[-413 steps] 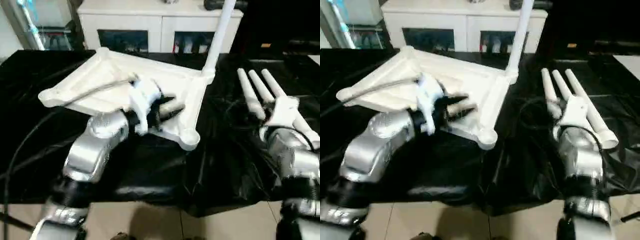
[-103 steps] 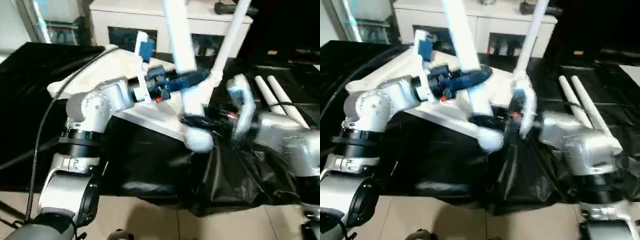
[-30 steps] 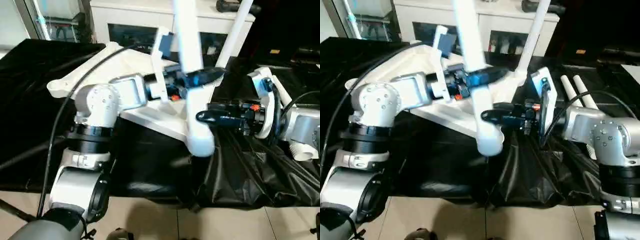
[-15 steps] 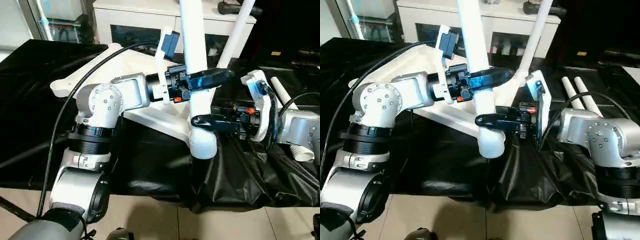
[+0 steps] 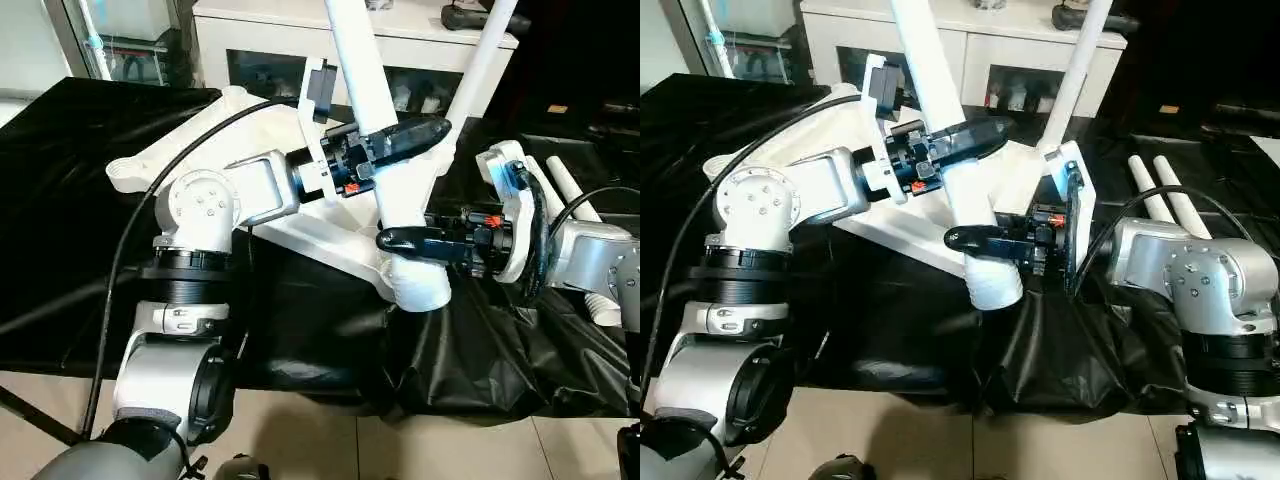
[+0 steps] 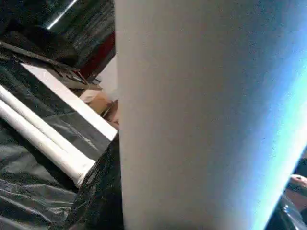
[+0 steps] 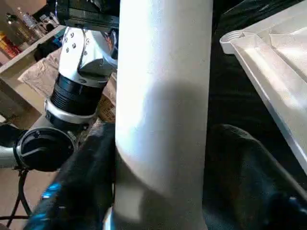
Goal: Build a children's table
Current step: Pick table leg
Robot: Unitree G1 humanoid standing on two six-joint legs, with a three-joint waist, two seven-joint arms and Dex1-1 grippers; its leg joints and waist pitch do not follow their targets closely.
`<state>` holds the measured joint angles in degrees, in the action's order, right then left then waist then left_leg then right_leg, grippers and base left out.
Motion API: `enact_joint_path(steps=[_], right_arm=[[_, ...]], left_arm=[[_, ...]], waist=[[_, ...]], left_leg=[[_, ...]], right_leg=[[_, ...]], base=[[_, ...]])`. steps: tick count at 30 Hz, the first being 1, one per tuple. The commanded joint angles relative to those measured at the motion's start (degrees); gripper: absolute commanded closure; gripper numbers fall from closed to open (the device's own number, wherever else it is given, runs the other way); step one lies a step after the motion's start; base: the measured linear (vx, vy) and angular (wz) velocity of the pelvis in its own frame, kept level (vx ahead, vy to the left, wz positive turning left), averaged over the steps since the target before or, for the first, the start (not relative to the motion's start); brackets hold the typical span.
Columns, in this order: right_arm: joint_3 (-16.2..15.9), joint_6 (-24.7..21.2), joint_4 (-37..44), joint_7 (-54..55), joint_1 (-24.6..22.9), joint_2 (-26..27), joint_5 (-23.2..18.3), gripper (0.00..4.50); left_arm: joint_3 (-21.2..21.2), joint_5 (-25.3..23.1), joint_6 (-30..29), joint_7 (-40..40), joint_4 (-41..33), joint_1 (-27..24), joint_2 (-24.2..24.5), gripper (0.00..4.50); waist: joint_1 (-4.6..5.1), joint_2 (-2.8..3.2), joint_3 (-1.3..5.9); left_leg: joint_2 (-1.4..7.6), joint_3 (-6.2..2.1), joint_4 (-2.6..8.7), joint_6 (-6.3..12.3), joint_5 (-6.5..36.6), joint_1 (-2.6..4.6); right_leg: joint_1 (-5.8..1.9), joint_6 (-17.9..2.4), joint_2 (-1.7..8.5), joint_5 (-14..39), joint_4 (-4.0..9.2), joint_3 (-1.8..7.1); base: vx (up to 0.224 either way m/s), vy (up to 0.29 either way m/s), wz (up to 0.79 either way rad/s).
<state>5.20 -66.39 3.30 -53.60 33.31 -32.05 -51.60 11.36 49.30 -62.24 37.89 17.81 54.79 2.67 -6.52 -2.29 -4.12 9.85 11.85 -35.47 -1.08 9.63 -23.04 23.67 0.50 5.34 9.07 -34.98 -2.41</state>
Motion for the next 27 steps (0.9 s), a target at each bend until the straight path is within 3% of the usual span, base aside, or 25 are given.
enact_joint_path(steps=[1, 10, 18, 20, 22, 25, 27], right_arm=[[0.7, -0.7, 0.2, 0.6, -0.1, -0.1, -0.7, 1.74], [0.3, -0.7, 0.3, 0.4, -0.2, -0.2, -0.7, 2.52], [-0.5, 0.4, 0.8, 0.1, -0.5, -0.5, 0.1, 2.61], [-1.5, 2.5, 1.8, -0.7, -1.0, -0.8, 1.4, 2.61], [-2.3, 3.6, 2.3, -0.9, -1.1, -0.9, 2.3, 1.92], [-3.8, 4.9, 2.6, -1.3, -1.1, -1.5, 3.9, 1.89], [-4.9, 5.8, 2.9, -1.8, -0.9, -2.1, 5.0, 1.65]], left_arm=[[0.0, 0.7, -0.6, -0.8, 0.2, 1.3, -0.4, 2.69], [-0.5, 0.5, -1.0, -0.6, -0.3, 1.1, -0.1, 2.69], [-1.6, 0.2, -1.1, -0.1, -1.4, 0.9, 0.3, 2.69], [-4.0, -1.4, -0.3, 1.2, -2.8, 0.3, 1.2, 2.69], [-7.7, -3.5, 0.9, 3.3, -4.8, -0.6, 2.7, 2.69], [-11.3, -5.4, 1.9, 5.2, -7.1, -1.5, 4.1, 2.7], [-12.7, -6.2, 2.5, 5.9, -7.8, -1.6, 4.6, 2.71]], waist=[[-0.06, -1.01, 4.79], [-0.11, -0.98, 4.87], [-0.08, -0.99, 4.86], [-0.15, -1.09, 4.87], [-0.1, -1.03, 4.81], [0.01, -0.9, 4.71], [0.12, -1.02, 4.51]], left_leg=[[2.88, -1.55, 4.21, -1.45, 9.6, 1.89], [2.87, -1.48, 4.11, -0.89, 8.5, 1.89], [2.88, -1.53, 4.16, -1.19, 8.6, 1.88], [2.95, -1.52, 4.16, -1.16, 8.6, 1.89], [2.97, -1.53, 4.23, -1.24, 8.7, 1.91], [3.09, -1.61, 4.35, -1.68, 9.1, 1.98], [3.0, -1.5, 4.4, -1.94, 10.1, 1.96]], right_leg=[[-2.66, -10.3, 3.26, 15.9, 4.04, 1.68], [-2.69, -11.1, 3.2, 13.8, 3.8, 1.68], [-2.66, -10.5, 3.19, 14.4, 3.83, 1.67], [-2.62, -10.3, 3.26, 14.4, 3.9, 1.69], [-2.57, -10.0, 3.24, 14.8, 3.86, 1.7], [-2.44, -9.6, 3.22, 15.6, 3.91, 1.72], [-2.38, -9.2, 3.18, 17.3, 4.13, 1.82]], base=[[0.0, 0.0, 0.0], [0.0, 0.0, 0.0], [0.0, 0.0, 0.0], [0.0, 0.0, 0.0], [0.0, 0.0, 0.0], [0.0, 0.0, 0.0], [0.0, 0.0, 0.0]])
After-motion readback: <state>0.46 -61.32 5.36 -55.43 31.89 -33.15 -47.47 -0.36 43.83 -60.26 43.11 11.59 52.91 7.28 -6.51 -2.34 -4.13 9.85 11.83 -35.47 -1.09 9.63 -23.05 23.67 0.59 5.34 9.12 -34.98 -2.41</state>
